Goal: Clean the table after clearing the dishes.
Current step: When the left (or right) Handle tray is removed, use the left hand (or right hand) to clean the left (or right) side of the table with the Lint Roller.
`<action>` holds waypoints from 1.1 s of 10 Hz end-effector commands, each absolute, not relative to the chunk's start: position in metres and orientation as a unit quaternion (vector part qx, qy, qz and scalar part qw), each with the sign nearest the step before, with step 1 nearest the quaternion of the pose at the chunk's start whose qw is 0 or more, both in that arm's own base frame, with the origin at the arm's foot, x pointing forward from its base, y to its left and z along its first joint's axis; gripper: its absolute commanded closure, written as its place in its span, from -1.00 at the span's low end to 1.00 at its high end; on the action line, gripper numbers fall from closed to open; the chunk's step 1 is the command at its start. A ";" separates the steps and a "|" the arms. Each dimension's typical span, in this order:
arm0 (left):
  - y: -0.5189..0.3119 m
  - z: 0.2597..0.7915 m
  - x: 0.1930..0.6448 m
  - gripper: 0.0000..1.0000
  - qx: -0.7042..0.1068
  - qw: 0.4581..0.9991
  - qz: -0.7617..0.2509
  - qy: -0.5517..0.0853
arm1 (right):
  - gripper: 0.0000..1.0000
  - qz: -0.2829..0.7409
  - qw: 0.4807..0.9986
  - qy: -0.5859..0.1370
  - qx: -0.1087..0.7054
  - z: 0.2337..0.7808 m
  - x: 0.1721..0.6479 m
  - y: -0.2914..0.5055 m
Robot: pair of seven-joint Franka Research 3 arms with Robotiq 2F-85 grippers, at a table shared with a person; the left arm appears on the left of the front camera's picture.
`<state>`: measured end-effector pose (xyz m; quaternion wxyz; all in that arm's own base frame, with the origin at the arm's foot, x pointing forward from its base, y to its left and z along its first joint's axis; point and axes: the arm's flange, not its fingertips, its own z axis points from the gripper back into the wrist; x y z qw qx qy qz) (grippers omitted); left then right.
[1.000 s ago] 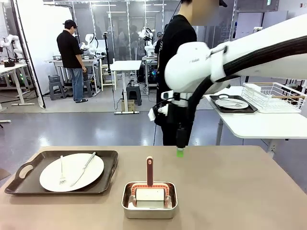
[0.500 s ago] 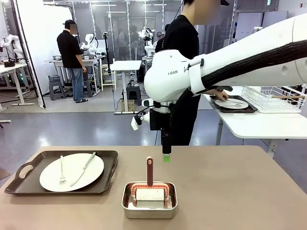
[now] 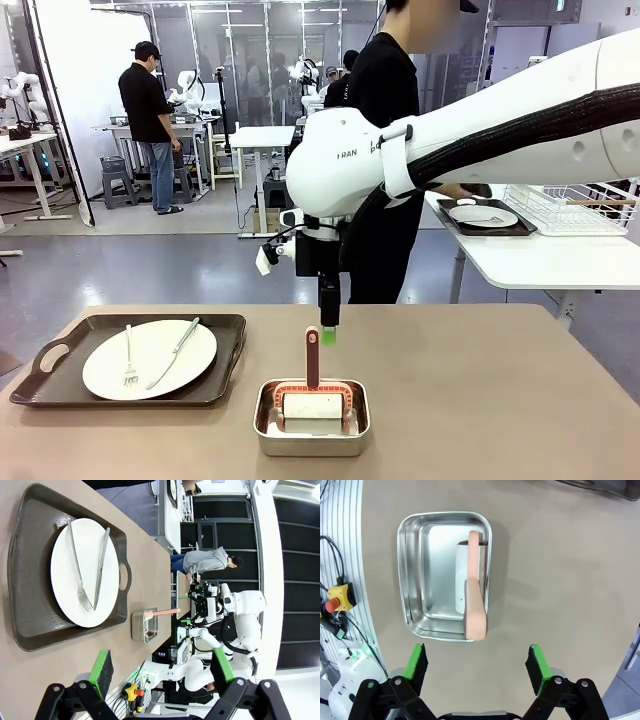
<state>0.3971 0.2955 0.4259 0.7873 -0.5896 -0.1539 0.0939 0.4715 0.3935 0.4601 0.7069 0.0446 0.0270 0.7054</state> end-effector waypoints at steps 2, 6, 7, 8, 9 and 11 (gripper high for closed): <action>0.297 0.427 0.393 -1.00 -0.592 0.786 0.087 -0.154 | -1.00 0.713 0.700 0.010 0.032 0.444 0.471 0.401; 0.297 0.427 0.393 -1.00 -0.592 0.786 0.087 -0.154 | -1.00 0.708 0.705 0.029 0.037 0.431 0.477 0.407; 0.297 0.427 0.393 -1.00 -0.592 0.786 0.087 -0.154 | -1.00 0.708 0.705 0.032 0.040 0.428 0.478 0.408; 0.297 0.427 0.393 -1.00 -0.592 0.786 0.087 -0.154 | -1.00 0.707 0.705 0.033 0.042 0.427 0.478 0.409; 0.297 0.427 0.393 -1.00 -0.592 0.786 0.087 -0.154 | -1.00 0.705 0.707 0.033 0.042 0.427 0.478 0.411; 0.297 0.427 0.393 -1.00 -0.592 0.786 0.087 -0.154 | -1.00 0.710 0.702 0.041 0.041 0.428 0.475 0.414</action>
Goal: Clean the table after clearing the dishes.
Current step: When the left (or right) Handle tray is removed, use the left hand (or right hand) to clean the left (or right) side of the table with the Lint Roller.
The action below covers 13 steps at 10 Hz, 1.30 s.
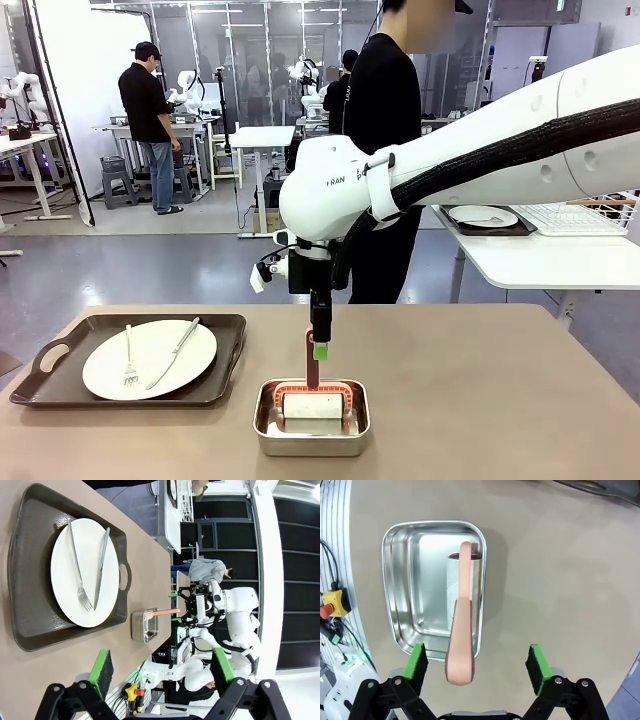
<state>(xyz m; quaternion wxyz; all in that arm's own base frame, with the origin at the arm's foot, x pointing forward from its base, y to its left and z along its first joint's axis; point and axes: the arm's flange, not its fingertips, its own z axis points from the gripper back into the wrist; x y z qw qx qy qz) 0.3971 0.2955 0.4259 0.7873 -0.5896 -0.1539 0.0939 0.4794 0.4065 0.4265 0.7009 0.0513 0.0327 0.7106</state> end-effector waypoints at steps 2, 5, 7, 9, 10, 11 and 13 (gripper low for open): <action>0.297 0.427 0.393 -1.00 -0.592 0.786 0.087 -0.154 | -1.00 0.708 0.704 0.046 0.041 0.427 0.472 0.414; 0.297 0.427 0.393 -1.00 -0.592 0.786 0.087 -0.154 | -1.00 0.712 0.699 0.058 0.048 0.422 0.465 0.418; 0.297 0.427 0.393 -1.00 -0.592 0.786 0.087 -0.154 | -1.00 0.709 0.702 0.057 0.042 0.418 0.459 0.422; 0.297 0.427 0.393 -1.00 -0.592 0.786 0.087 -0.154 | -1.00 0.703 0.708 0.056 0.037 0.418 0.461 0.420; 0.297 0.427 0.393 -1.00 -0.592 0.786 0.087 -0.154 | -1.00 0.702 0.709 0.059 0.038 0.417 0.462 0.420; 0.297 0.427 0.393 -1.00 -0.592 0.786 0.087 -0.154 | -0.94 0.699 0.712 0.061 0.030 0.417 0.462 0.419; 0.297 0.427 0.393 -1.00 -0.592 0.786 0.087 -0.154 | -0.54 0.699 0.713 0.060 0.025 0.419 0.462 0.417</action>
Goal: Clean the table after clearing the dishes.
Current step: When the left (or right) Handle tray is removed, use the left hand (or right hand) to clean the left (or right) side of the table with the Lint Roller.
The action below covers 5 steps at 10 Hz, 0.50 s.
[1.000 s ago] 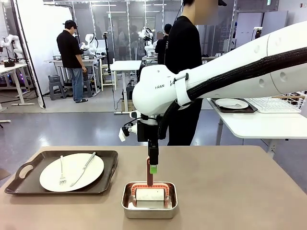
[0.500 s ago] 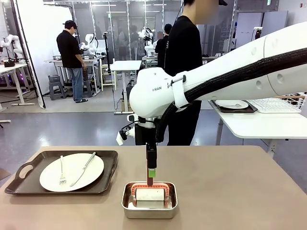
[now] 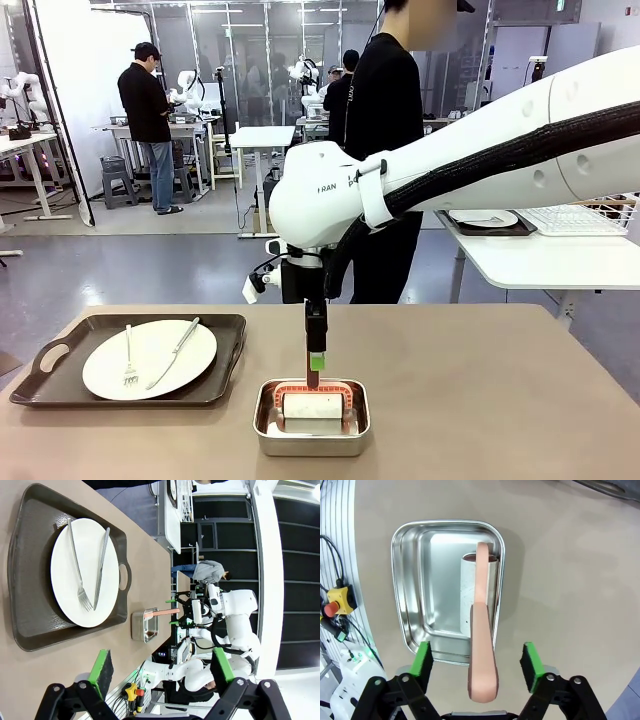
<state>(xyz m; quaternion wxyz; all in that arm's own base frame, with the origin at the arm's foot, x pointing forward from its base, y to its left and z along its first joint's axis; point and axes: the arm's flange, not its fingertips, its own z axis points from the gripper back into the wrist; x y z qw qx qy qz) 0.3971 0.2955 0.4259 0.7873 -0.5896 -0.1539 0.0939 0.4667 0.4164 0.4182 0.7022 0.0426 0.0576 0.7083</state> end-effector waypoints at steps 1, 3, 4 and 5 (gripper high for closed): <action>0.297 0.427 0.393 -1.00 -0.592 0.786 0.087 -0.154 | -0.31 0.700 0.711 0.058 0.021 0.420 0.460 0.416; 0.297 0.427 0.393 -1.00 -0.592 0.786 0.087 -0.154 | 0.09 0.702 0.710 0.056 0.020 0.422 0.459 0.415; 0.297 0.427 0.393 -1.00 -0.592 0.786 0.087 -0.154 | 0.26 0.702 0.710 0.054 0.020 0.422 0.459 0.415; 0.297 0.427 0.393 -1.00 -0.592 0.786 0.087 -0.154 | 0.49 0.703 0.709 0.049 0.018 0.425 0.457 0.416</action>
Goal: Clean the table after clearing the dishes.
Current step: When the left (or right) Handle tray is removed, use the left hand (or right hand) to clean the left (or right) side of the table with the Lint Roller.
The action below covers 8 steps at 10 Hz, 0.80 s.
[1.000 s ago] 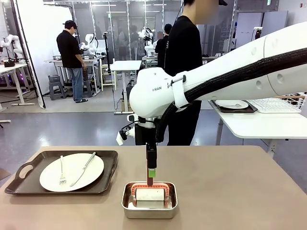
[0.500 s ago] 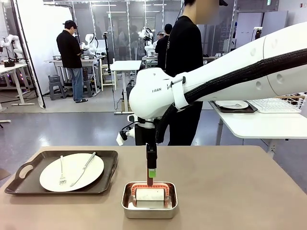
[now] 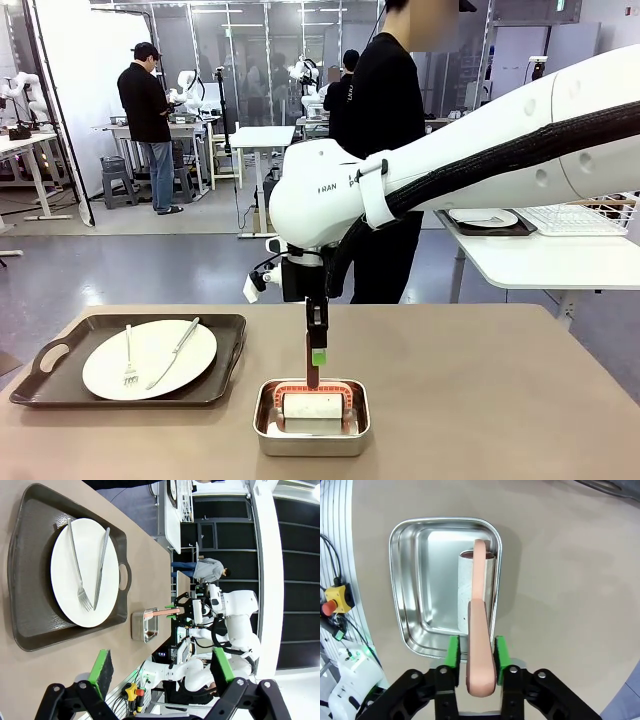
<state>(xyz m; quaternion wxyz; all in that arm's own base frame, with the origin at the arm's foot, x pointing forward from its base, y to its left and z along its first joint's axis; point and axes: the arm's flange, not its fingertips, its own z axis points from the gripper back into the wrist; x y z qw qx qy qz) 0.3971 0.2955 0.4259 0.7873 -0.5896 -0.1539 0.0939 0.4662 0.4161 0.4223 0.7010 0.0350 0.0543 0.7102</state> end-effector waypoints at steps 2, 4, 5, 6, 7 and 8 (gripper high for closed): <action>0.297 0.427 0.393 -1.00 -0.592 0.786 0.087 -0.154 | 0.89 0.704 0.709 0.045 0.019 0.428 0.458 0.418; 0.297 0.427 0.393 -1.00 -0.592 0.786 0.087 -0.154 | 1.00 0.702 0.710 0.045 0.022 0.428 0.459 0.417; 0.297 0.427 0.393 -1.00 -0.592 0.786 0.087 -0.154 | 1.00 0.702 0.711 0.043 0.022 0.428 0.459 0.416; 0.297 0.427 0.393 -1.00 -0.592 0.786 0.087 -0.154 | 0.98 0.703 0.709 0.044 0.022 0.429 0.458 0.417; 0.297 0.427 0.393 -1.00 -0.592 0.786 0.087 -0.154 | 0.98 0.704 0.708 0.043 0.020 0.429 0.458 0.416; 0.297 0.427 0.393 -1.00 -0.592 0.786 0.087 -0.154 | 1.00 0.705 0.708 0.043 0.019 0.430 0.457 0.416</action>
